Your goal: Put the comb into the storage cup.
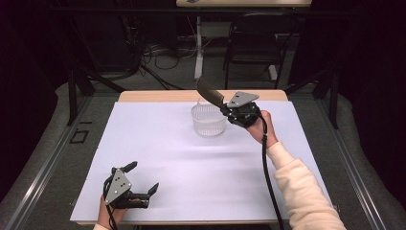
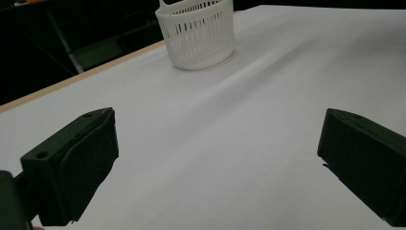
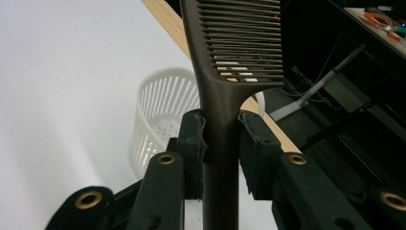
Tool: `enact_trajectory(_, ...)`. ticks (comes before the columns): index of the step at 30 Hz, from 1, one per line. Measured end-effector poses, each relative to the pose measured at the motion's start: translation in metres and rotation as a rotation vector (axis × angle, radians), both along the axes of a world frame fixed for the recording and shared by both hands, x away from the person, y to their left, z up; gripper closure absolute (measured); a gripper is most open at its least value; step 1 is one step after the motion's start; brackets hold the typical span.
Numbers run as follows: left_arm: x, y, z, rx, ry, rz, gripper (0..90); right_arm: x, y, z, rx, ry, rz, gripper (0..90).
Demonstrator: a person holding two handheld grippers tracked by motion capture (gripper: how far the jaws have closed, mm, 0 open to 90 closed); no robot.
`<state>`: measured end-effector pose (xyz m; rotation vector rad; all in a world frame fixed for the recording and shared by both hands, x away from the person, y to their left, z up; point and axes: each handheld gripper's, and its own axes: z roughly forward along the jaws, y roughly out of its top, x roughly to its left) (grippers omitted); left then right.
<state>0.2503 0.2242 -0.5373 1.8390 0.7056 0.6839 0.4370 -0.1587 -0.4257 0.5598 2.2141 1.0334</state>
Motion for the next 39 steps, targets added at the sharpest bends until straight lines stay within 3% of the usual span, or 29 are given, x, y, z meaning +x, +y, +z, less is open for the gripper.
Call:
enact_trajectory(23, 0.001, 0.001, 0.000, -0.003, -0.002, -0.005, 0.1, 0.011, 0.011, 0.010, -0.037, -0.034, 0.035, 72.1)
enact_trajectory(39, 0.000, 0.001, 0.000, -0.004, -0.003, -0.001, 0.1, 0.017, 0.016, 0.013, -0.021, -0.054, 0.035, 72.1)
